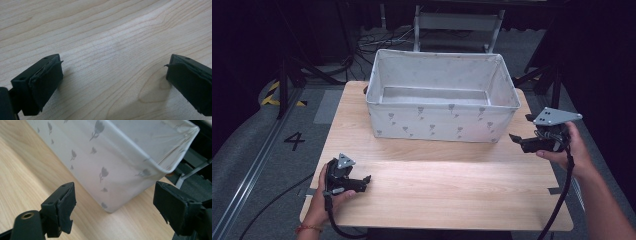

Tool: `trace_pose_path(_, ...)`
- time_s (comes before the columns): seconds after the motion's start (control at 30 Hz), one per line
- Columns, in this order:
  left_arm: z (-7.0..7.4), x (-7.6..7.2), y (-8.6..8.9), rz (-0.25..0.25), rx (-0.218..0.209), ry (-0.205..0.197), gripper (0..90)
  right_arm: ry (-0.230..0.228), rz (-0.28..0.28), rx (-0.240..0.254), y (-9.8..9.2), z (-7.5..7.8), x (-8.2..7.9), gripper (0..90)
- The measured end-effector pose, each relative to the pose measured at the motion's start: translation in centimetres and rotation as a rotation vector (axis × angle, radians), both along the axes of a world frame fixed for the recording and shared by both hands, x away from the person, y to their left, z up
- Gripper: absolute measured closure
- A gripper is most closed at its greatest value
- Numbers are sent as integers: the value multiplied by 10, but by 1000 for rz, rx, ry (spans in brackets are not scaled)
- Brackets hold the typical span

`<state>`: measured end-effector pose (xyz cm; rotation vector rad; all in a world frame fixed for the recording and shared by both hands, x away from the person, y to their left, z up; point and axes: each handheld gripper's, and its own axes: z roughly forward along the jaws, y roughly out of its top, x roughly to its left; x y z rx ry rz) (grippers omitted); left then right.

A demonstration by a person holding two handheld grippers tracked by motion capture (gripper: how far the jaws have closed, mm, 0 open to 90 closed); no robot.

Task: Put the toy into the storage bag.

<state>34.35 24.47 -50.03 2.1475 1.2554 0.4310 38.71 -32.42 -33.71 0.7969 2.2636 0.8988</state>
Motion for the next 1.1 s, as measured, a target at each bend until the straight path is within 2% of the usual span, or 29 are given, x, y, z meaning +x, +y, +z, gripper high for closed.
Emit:
trace_pose_path(0.03, 0, 0, 0, 0, -2, -1, 11, 6, 2, -3, 1, -7, -2, 188)
trace_pose_path(0.07, 0, 0, 0, 0, -2, -1, 11, 6, 2, -3, 1, -7, -2, 188)
trace_pose_path(0.1, 0, 0, 0, 0, -2, -1, 11, 20, 9, -18, 2, -15, -5, 186)
trace_pose_path(0.17, 0, 0, 0, 0, -2, -1, 11, 21, 14, -27, 3, -17, -6, 184)
trace_pose_path(0.23, 0, 0, 0, 0, -2, -1, 11, 32, 17, -49, 4, -28, -9, 182)
trace_pose_path(0.47, 0, 0, 0, 1, -1, -1, 11, 44, 7, -71, 3, -49, -16, 182)
trace_pose_path(0.6, 0, 0, 0, 0, -2, -1, 11, 64, 11, -72, 0, -60, -21, 181)
trace_pose_path(1.0, 0, 0, 0, 4, -1, 0, 10, 56, 1, -78, -12, -88, -41, 167)
trace_pose_path(1.1, 0, 0, 0, 4, -1, -1, 10, 71, 2, -70, -17, -93, -44, 169)
